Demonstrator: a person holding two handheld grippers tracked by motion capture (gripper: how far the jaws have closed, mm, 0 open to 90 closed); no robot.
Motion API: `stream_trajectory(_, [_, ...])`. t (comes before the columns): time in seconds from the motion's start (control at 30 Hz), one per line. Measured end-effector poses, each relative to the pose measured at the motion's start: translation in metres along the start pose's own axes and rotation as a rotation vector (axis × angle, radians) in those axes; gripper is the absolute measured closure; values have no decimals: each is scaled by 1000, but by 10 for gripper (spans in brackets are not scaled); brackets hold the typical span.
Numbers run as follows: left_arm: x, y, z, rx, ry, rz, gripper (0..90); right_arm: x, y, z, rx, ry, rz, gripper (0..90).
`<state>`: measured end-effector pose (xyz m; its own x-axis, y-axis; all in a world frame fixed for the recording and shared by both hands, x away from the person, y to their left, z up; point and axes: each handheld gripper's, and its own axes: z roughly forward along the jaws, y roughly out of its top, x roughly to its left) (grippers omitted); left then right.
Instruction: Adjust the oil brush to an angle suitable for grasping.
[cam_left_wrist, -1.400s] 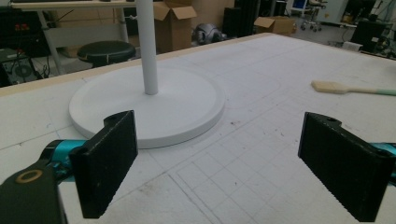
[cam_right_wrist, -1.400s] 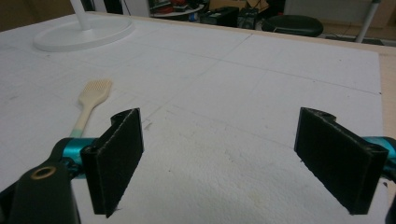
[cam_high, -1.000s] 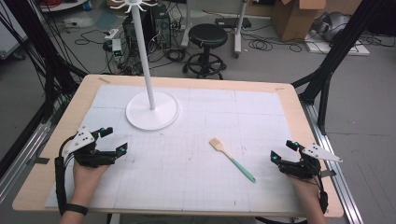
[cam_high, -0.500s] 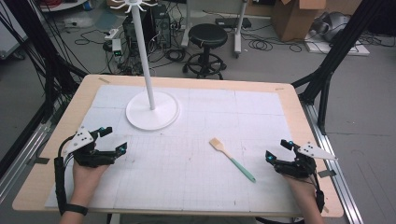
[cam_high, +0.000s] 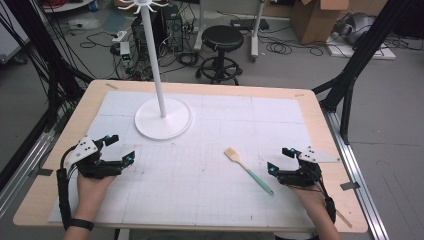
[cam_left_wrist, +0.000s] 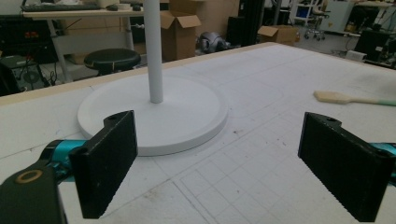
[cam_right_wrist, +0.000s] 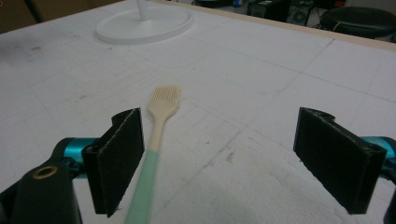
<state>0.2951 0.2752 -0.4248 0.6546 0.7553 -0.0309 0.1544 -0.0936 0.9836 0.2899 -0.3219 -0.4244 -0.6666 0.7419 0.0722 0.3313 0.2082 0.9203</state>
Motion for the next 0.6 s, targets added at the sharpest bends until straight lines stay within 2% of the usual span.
stream_trajectory(0.13, [0, 0, 1, 2, 1, 1, 125, 4, 3, 7, 15, 22, -5, 157])
stream_trajectory(0.37, [0, 0, 0, -3, 2, 3, 124, 13, 10, 27, 85, 68, -9, 182])
stream_trajectory(0.4, [0, 0, 0, -3, 2, 5, 124, 14, 10, 30, 97, 75, -10, 198])
stream_trajectory(0.43, [0, 0, 0, -2, 3, 4, 123, 17, 9, 35, 126, 99, -20, 263])
stream_trajectory(0.53, [1, 0, 0, -1, 3, 1, 124, 20, 8, 40, 158, 108, -36, 285])
stream_trajectory(0.6, [1, 0, 0, 0, 4, -1, 123, 25, 6, 46, 199, 126, -56, 336])
